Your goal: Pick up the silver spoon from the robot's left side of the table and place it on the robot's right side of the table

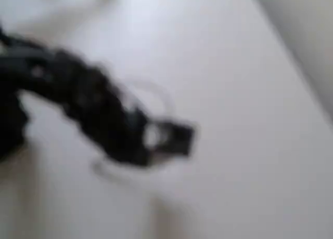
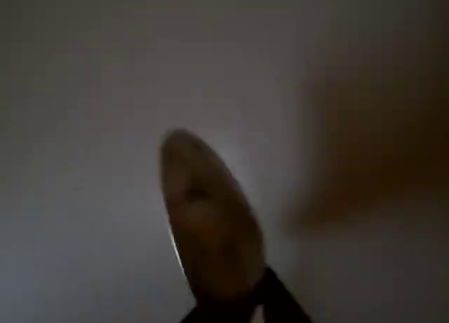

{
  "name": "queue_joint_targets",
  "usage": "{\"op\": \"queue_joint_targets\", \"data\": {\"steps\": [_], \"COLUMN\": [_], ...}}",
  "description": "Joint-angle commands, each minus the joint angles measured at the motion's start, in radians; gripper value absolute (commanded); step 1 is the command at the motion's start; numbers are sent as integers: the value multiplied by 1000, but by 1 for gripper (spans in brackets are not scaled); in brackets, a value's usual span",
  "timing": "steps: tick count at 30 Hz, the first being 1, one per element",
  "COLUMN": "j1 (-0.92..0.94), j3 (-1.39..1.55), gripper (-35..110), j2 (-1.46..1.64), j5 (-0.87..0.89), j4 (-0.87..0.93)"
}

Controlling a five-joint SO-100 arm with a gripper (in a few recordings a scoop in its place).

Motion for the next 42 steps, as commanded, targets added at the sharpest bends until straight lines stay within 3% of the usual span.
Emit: {"op": "queue_joint_targets", "data": {"steps": [1, 5, 9, 14, 21, 25, 29, 32, 36, 38, 42], "j1": [14, 0, 11, 20, 15, -64, -272, -472, -618, -652, -618], "j3": [-15, 2, 2, 2, 3, 5, 110, 193, 302, 440, 653], "gripper": [-1, -1, 27, 39, 35, 29, -2, -2, -2, -2, -2], "j2": [-38, -94, -112, 0, 453, 830, 1324, 1675, 1885, 1936, 1910], "j5": [-25, -6, -8, -46, -107, -31, 339, 770, 1336, 1483, 1586], "j4": [-49, -178, -233, -94, 216, 383, 399, 408, 528, 606, 666]}}
